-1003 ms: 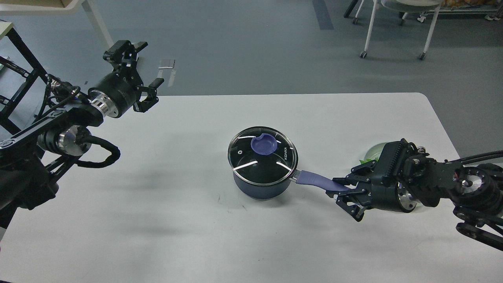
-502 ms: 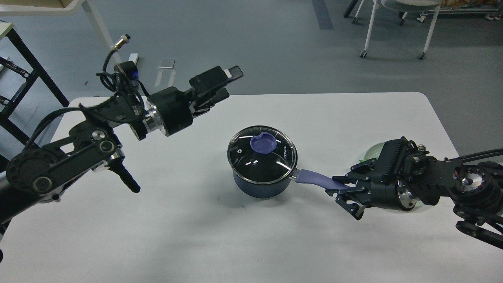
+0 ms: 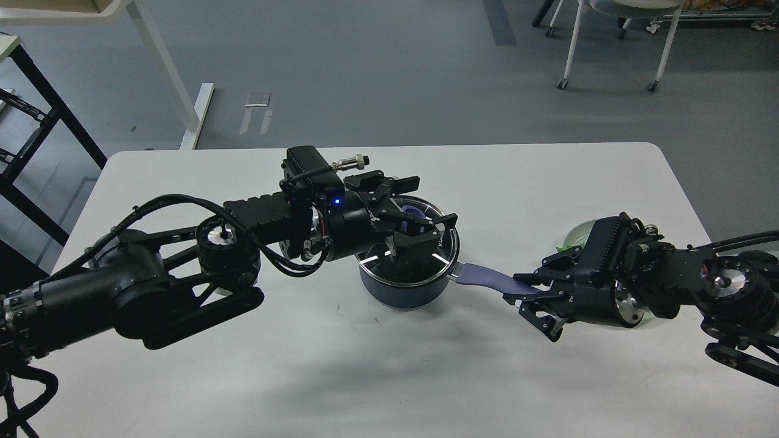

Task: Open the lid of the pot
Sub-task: 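Reach the left gripper over the pan to the purple lid knob, then close the left gripper on the lid knob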

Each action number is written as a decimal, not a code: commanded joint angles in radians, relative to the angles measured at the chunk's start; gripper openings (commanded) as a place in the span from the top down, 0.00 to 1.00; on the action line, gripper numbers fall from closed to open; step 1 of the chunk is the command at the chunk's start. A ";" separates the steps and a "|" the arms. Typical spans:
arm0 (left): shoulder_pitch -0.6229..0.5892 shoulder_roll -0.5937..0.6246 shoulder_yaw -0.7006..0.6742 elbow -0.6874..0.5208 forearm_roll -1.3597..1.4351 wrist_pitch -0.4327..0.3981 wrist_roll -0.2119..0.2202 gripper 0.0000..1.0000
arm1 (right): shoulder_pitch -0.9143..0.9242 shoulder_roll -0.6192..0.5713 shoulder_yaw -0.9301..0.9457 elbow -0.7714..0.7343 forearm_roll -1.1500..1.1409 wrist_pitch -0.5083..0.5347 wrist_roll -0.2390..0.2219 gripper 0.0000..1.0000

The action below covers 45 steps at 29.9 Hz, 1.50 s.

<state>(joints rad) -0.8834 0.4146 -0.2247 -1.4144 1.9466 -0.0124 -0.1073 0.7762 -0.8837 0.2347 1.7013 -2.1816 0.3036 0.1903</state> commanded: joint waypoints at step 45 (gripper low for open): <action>0.015 -0.003 0.148 0.132 0.066 0.115 0.023 0.07 | -0.006 -0.001 0.000 0.006 0.000 0.000 0.000 0.83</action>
<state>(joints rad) -0.8684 0.4108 -0.0767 -1.2836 2.0189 0.1005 -0.0829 0.7700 -0.8836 0.2347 1.7071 -2.1817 0.3034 0.1902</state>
